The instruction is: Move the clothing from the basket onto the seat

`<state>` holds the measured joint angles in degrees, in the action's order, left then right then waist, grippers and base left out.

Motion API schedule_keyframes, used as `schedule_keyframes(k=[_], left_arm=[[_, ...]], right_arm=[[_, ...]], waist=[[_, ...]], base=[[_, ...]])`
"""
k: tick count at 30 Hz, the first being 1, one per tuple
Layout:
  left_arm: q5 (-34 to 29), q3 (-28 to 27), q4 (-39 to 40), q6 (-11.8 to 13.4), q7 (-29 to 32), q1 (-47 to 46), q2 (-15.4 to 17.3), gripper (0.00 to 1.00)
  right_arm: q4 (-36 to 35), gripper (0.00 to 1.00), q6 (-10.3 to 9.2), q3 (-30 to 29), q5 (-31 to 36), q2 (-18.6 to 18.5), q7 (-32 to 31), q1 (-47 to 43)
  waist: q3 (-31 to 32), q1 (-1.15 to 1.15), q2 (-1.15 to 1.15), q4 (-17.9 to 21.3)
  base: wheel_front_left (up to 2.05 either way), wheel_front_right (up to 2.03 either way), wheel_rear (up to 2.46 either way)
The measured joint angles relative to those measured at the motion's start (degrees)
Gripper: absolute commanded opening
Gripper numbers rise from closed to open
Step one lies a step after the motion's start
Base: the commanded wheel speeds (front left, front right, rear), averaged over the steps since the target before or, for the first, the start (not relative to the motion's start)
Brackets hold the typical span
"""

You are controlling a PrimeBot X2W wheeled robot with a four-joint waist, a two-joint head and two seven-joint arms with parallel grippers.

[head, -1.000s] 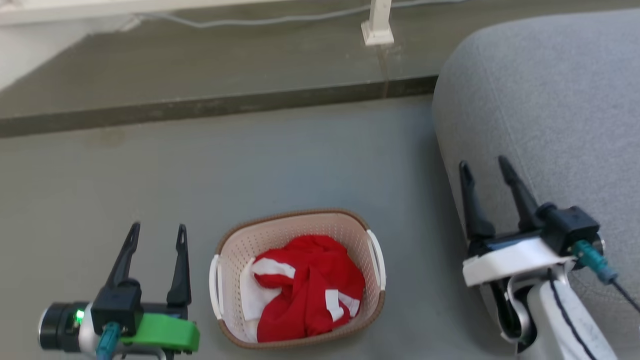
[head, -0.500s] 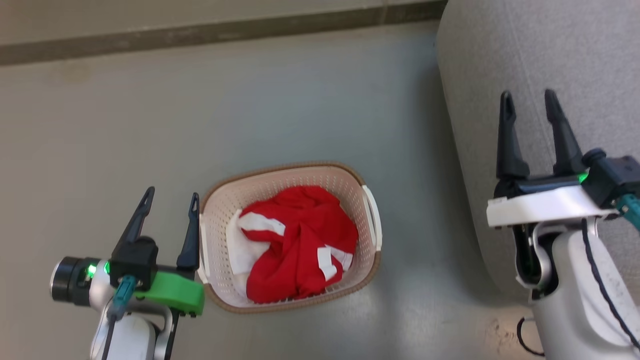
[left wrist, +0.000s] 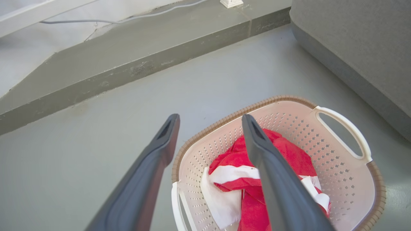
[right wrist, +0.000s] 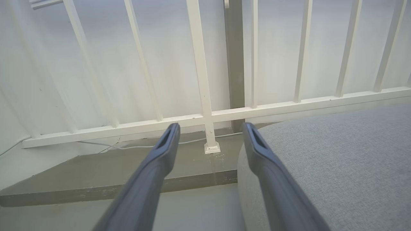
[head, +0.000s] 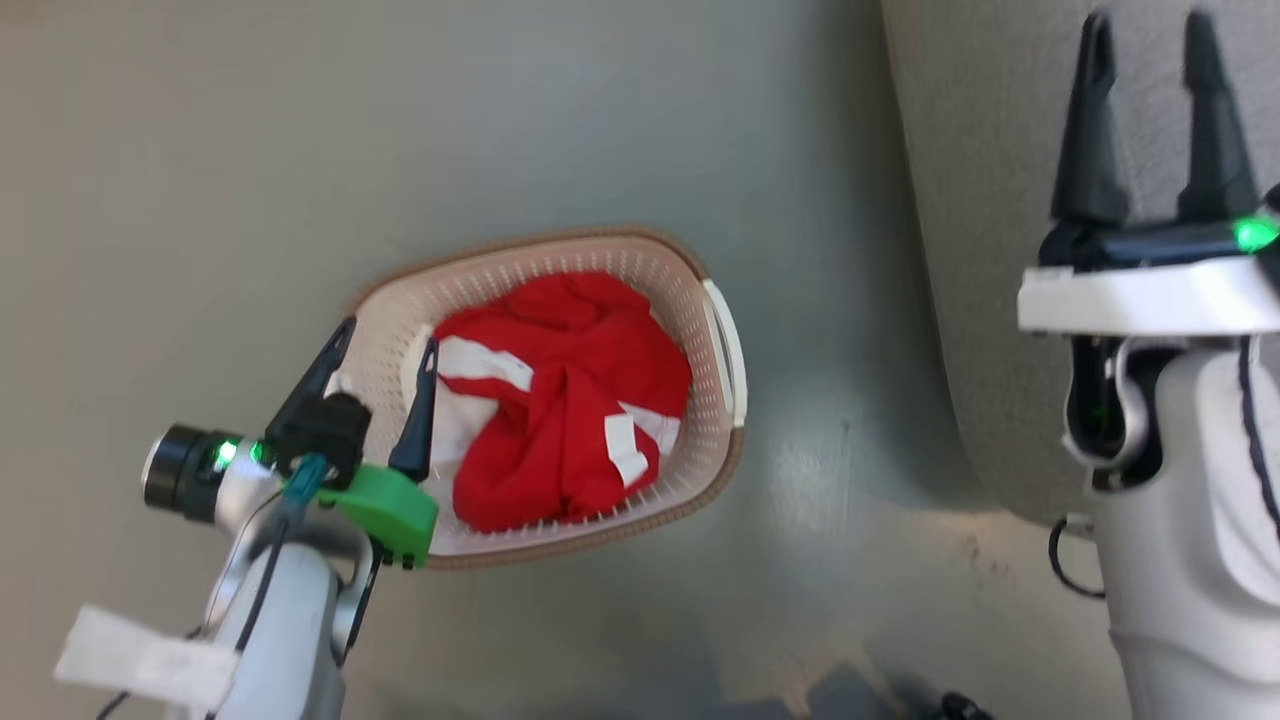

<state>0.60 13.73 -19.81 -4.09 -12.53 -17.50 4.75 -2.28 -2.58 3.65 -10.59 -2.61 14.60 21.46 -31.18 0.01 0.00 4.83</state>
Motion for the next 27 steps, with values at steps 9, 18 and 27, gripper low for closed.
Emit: schedule_keyframes(k=[9,18,27], left_arm=[[-2.05,1.79,-5.7,-1.03,2.0,-6.77,-0.05,1.0],[-2.71,4.42,-9.99,-1.98,2.92,-12.96,-0.1,1.0],[-2.48,7.32,-15.16,-2.96,2.91,-15.55,-0.35,1.0]], right_arm=[[-2.38,1.0,-0.04,-0.19,-0.07,-0.16,0.0,6.84],[-3.88,1.0,-0.05,-0.26,-0.08,-0.32,0.01,13.04],[-3.85,1.0,-0.12,-0.09,-0.32,-0.51,0.01,14.91]], waist=[[-7.37,0.0,0.0,1.42],[-14.67,0.0,0.0,2.72],[-19.4,0.0,0.0,4.04]], base=[[0.0,0.0,0.0],[0.0,0.0,0.0],[0.0,0.0,0.0]])
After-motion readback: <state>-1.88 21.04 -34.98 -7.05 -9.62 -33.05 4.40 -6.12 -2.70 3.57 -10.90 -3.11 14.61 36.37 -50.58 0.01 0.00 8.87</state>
